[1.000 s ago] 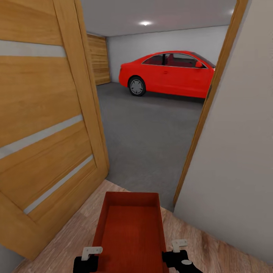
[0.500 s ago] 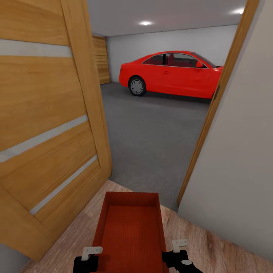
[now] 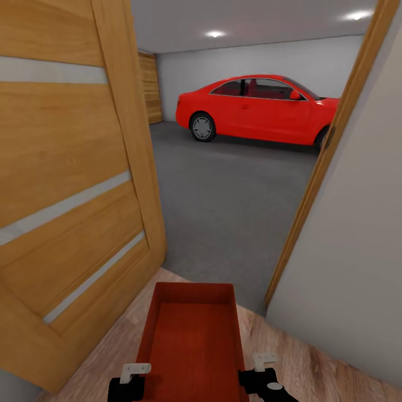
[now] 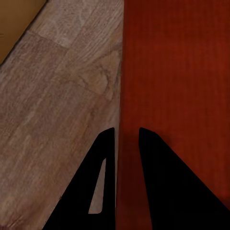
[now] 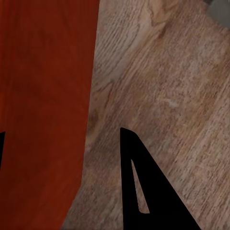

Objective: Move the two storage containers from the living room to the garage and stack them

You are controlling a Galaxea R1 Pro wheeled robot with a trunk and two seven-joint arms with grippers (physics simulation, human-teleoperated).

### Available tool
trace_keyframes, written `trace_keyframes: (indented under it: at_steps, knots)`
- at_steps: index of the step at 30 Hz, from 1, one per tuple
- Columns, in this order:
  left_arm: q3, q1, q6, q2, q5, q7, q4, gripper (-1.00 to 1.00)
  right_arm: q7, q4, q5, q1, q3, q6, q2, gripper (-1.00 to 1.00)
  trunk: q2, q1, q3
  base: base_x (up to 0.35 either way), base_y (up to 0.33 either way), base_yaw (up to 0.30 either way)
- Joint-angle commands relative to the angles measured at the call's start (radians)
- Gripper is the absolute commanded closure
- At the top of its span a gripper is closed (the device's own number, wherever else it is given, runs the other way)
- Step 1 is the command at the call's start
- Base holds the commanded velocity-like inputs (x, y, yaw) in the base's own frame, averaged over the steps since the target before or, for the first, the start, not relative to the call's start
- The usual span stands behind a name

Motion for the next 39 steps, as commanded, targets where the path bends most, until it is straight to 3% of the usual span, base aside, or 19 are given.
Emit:
trace_keyframes:
  at_steps: [1, 28, 39]
  knots:
    - [0.005, -0.001, -0.003, 0.001, -0.002, 0.014, 0.000, 1.00, -0.010, 0.002, 0.004, -0.001, 0.005, -0.002, -0.001, 1.00, 0.000, 0.000, -0.001, 0.147, 0.082, 0.000]
    - [0.005, -0.001, -0.003, 0.001, -0.002, 0.014, 0.000, 1.00, -0.010, 0.002, 0.004, -0.001, 0.005, -0.002, -0.001, 1.00, 0.000, 0.000, -0.001, 0.016, 0.011, -0.048]
    - [0.005, -0.001, -0.003, 0.001, -0.002, 0.014, 0.000, 1.00, -0.010, 0.002, 0.004, -0.001, 0.005, -0.002, -0.001, 1.00, 0.000, 0.000, -0.001, 0.000, 0.174, -0.003]
